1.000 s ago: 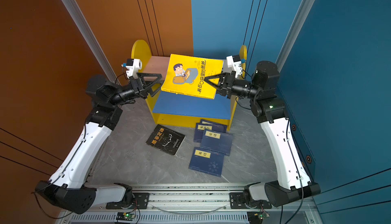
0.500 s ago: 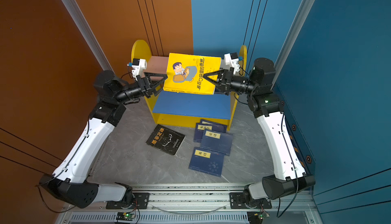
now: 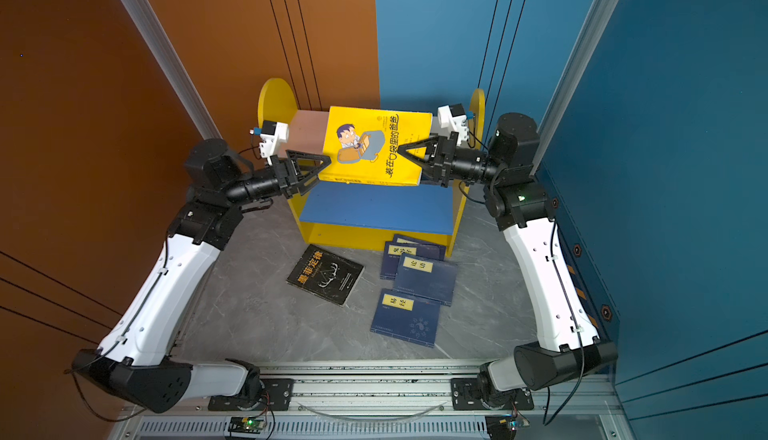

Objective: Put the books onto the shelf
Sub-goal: 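Lower the yellow book onto the white book with both grippers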

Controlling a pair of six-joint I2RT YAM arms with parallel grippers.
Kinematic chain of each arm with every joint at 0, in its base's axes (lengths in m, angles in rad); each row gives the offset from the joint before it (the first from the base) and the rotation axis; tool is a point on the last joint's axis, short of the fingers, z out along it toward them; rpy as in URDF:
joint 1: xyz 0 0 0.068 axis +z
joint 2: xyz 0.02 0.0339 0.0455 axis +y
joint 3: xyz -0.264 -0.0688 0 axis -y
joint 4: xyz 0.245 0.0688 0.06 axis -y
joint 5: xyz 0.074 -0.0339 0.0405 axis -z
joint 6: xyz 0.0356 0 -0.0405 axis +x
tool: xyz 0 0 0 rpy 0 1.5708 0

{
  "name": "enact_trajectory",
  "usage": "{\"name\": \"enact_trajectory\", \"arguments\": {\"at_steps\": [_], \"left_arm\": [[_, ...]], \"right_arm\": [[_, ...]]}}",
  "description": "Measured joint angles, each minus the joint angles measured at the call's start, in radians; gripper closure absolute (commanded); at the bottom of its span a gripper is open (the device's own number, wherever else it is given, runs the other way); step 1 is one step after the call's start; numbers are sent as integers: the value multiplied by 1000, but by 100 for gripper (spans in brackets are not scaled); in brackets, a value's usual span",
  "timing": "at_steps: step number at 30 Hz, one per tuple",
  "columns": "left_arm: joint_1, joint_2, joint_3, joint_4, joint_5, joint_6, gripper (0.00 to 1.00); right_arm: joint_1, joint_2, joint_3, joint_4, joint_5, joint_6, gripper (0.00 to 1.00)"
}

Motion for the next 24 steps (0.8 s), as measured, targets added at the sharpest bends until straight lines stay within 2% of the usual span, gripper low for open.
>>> {"name": "enact_trajectory", "arguments": {"at_steps": [7, 12, 13, 17, 24], "left_arm": [[8, -3, 0, -62, -5, 42, 25], [8, 0, -7, 23, 27, -23, 33], [8, 3, -13, 62, 39, -53, 35], [-1, 35, -15, 189, 82, -157, 58], [-16, 77, 38, 256, 78, -230, 88]], "right_arm": [[3, 0, 13, 15, -5, -1, 92], [3, 0, 13, 26, -5, -1, 92], [2, 0, 13, 33, -5, -1, 92], [0, 2, 15, 57, 2, -1, 92], [-18, 35, 21, 63, 12, -24, 89]]}}
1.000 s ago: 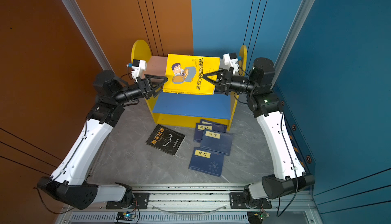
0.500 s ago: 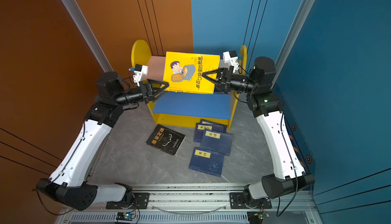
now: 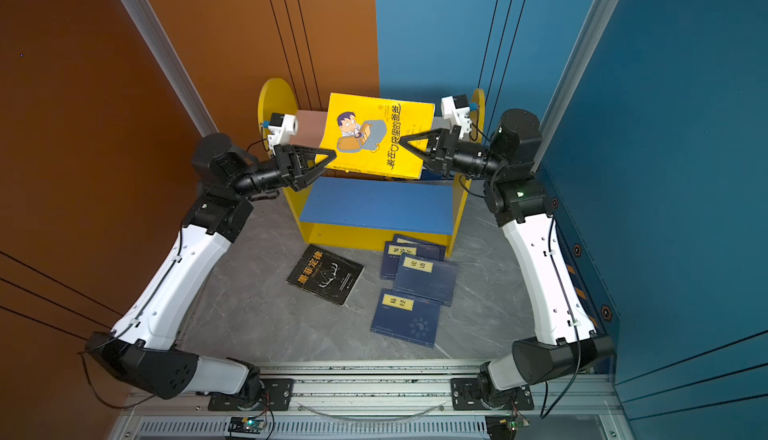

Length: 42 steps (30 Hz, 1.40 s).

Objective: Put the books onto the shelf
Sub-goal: 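Lower the yellow book onto the white book with both grippers, then push the yellow book flat with the left gripper while the right withdraws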

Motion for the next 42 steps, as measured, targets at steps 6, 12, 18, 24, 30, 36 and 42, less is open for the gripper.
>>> {"name": "enact_trajectory", "arguments": {"at_steps": [6, 12, 18, 24, 30, 36, 42], "left_arm": [[-48, 47, 104, -8, -55, 36, 100], [-141, 143, 225, -42, -164, 96, 100], [-214, 256, 369, -117, -283, 151, 100], [-245, 374, 552, -256, -384, 193, 100], [-243, 442, 640, -351, -449, 185, 100], [-252, 542, 761, -428, -468, 165, 100], [-269, 562, 775, -484, -483, 149, 100]], "right_arm": [[-13, 25, 79, -44, 83, -73, 55], [-75, 13, 106, -89, 262, -134, 35], [-133, -48, 104, -241, 529, -284, 18], [-151, -253, -44, -300, 826, -445, 0], [-170, -349, -151, -295, 984, -520, 0], [-167, -277, -166, -294, 1002, -574, 0], [-127, -196, -167, -294, 1013, -631, 1]]}}
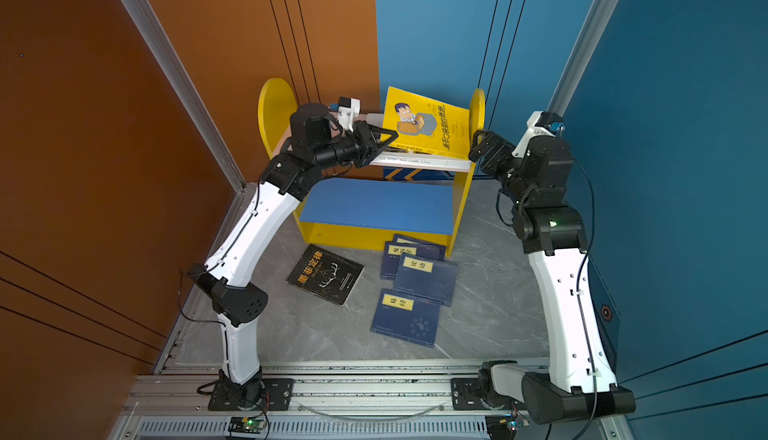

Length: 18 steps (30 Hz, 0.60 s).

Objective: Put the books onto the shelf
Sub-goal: 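Push the yellow book flat with the left gripper while the right withdraws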

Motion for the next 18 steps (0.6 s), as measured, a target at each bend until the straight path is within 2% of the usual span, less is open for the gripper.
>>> {"name": "enact_trajectory", "arguments": {"at_steps": [9, 18], "left_arm": [[-2, 0, 0, -15, -8, -46, 100], [-3, 6, 0, -17, -8, -91, 100]], "right_arm": [[76, 102, 66, -10, 53, -73, 5], [78, 124, 77, -32, 124, -82, 5]]}}
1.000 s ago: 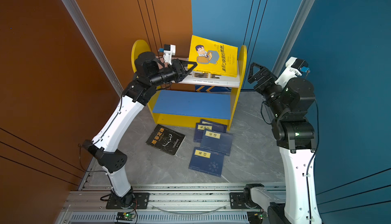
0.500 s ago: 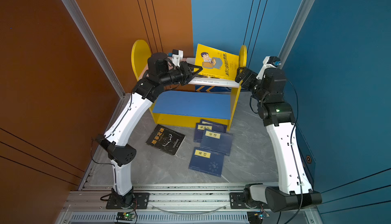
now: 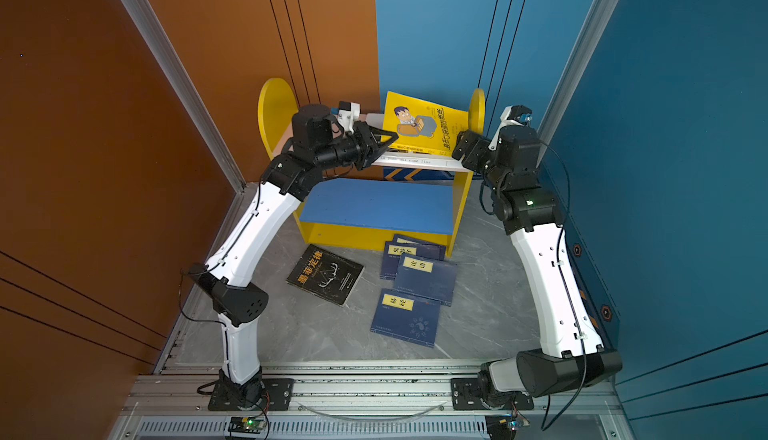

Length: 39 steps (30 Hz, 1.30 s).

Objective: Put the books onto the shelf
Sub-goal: 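Push the yellow book flat with the left gripper while the right withdraws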

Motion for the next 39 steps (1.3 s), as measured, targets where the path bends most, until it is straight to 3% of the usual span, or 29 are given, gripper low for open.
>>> {"name": "enact_trajectory", "arguments": {"at_steps": [7, 14, 23, 39], "left_arm": [[-6, 15, 5, 2, 1, -22, 100], [-6, 17, 5, 0, -4, -21, 69], [-10, 11, -3, -7, -30, 18, 46], [67, -161, -101, -45, -146, 151, 38]], "right_arm": [[0, 19, 0, -19, 7, 0, 7], [8, 14, -36, -12, 32, -1, 15], [12, -58, -119, 10, 110, 0, 18], [12, -90, -140, -5, 104, 1, 15]]}}
